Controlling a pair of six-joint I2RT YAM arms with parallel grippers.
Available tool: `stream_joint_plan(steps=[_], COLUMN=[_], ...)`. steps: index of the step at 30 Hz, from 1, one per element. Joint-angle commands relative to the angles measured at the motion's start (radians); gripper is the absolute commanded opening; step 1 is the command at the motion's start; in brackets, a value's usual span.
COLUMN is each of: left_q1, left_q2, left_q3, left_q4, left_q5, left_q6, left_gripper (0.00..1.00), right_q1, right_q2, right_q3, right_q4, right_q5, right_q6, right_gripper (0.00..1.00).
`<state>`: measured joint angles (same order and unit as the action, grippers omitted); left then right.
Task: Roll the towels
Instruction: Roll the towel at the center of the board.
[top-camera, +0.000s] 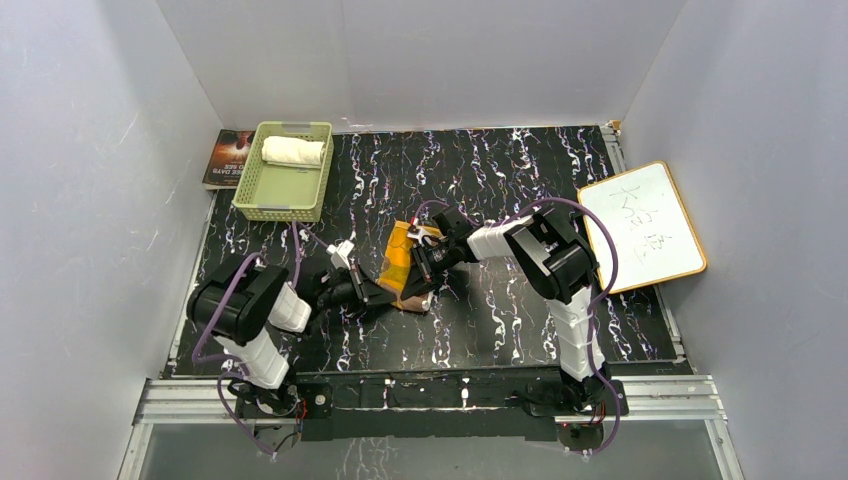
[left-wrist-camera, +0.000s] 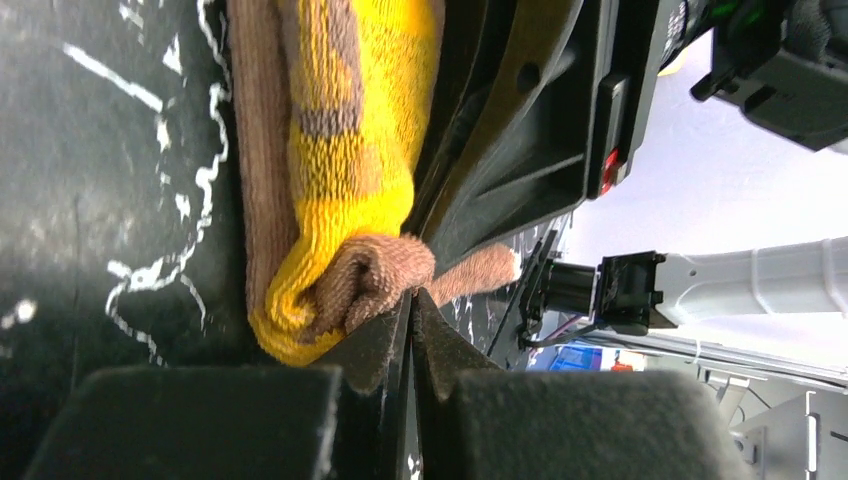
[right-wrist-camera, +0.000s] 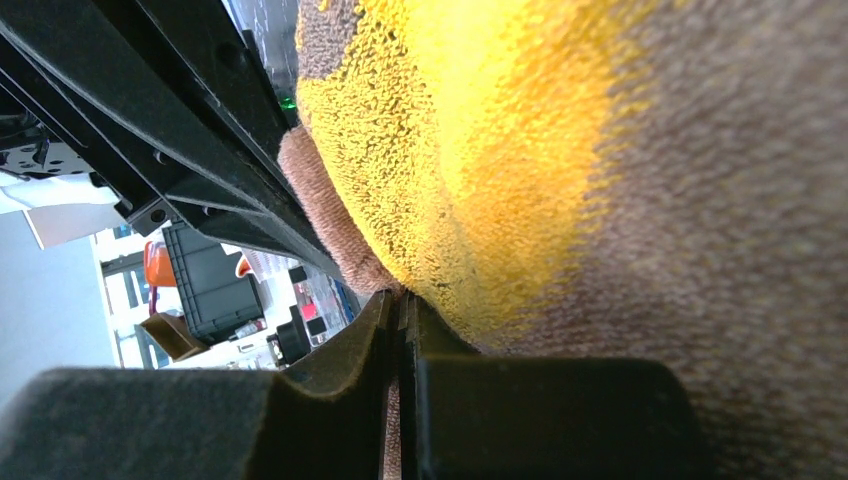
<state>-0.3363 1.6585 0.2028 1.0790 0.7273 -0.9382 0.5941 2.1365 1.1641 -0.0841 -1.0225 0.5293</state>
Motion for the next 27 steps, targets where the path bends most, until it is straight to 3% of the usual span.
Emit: stream_joint_plan(steps=[1, 5, 17, 27], left_q1=[-0.003, -0.003, -0.006, -0.010], left_q2=[0.075, 0.074, -0.280, -0.195], left_q3=[0.042, 0.043, 0.099, 0.113], left_q4=[0.262, 0.249, -0.256, -0.133], left_q5=[0.001, -0.027, -0.144, -0.091], left_q6=[-0.071, -0.072, 0.127, 0.025], left_gripper=[0.00, 0.00, 0.00, 0.00], right_q1=[-0.005, -0.007, -0.007, -0.007], right_q2=[0.040, 0.042, 0.073, 0.083], right_q3=[-0.029, -0.036, -0.010, -0.004], right_q4=[-0.060, -0.057, -0.063, -0.072], right_q5=[0.187, 0.190, 0.187, 0.190], right_q6=[-0.067, -0.071, -0.080, -0.087], right_gripper=[0.00, 0.00, 0.00, 0.00])
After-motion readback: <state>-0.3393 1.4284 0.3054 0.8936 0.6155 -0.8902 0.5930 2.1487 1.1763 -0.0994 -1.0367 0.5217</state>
